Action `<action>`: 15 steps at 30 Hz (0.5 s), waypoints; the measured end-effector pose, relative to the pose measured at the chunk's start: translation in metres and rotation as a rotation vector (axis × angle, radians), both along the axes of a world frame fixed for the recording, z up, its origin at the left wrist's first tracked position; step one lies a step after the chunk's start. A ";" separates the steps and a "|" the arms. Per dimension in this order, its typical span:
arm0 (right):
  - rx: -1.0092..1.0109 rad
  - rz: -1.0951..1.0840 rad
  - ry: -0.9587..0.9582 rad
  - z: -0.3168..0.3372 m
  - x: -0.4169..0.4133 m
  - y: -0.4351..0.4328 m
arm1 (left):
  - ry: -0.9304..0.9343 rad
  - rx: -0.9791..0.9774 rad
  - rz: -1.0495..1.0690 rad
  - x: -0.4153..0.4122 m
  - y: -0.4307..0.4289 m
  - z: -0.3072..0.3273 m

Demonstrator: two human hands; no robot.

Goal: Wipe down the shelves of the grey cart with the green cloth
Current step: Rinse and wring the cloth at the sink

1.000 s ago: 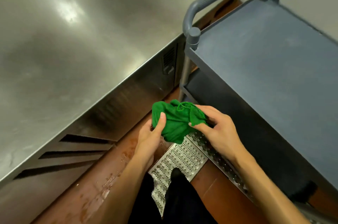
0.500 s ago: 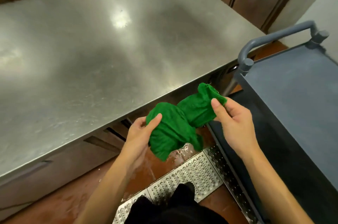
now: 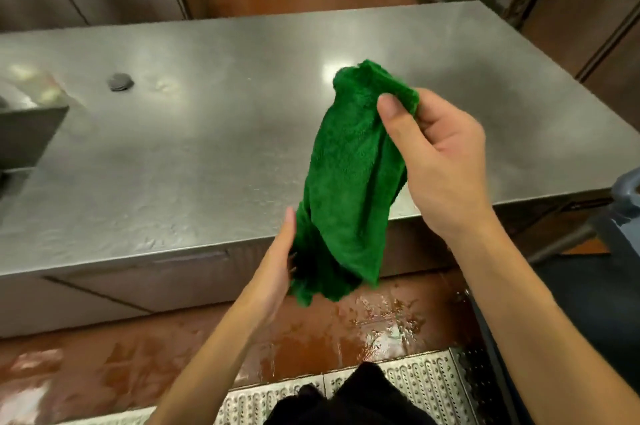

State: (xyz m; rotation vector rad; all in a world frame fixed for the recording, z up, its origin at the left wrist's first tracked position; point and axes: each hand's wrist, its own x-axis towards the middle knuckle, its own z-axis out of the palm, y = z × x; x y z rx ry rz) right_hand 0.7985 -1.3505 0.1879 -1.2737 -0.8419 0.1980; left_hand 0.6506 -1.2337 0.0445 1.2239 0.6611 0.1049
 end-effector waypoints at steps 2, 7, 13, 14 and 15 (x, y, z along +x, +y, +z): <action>0.036 0.059 -0.007 0.014 -0.014 0.034 | -0.005 0.220 -0.012 -0.023 0.016 -0.001; 0.146 0.296 0.058 0.047 -0.055 0.113 | 0.076 0.547 0.014 -0.063 0.053 -0.008; 0.250 0.559 0.130 0.068 -0.088 0.180 | 0.137 0.804 0.451 -0.084 0.114 0.012; 0.261 0.585 0.148 0.067 -0.086 0.188 | 0.145 0.752 0.514 -0.085 0.125 0.021; 0.257 0.609 0.171 0.062 -0.084 0.194 | 0.182 0.811 0.545 -0.088 0.136 0.028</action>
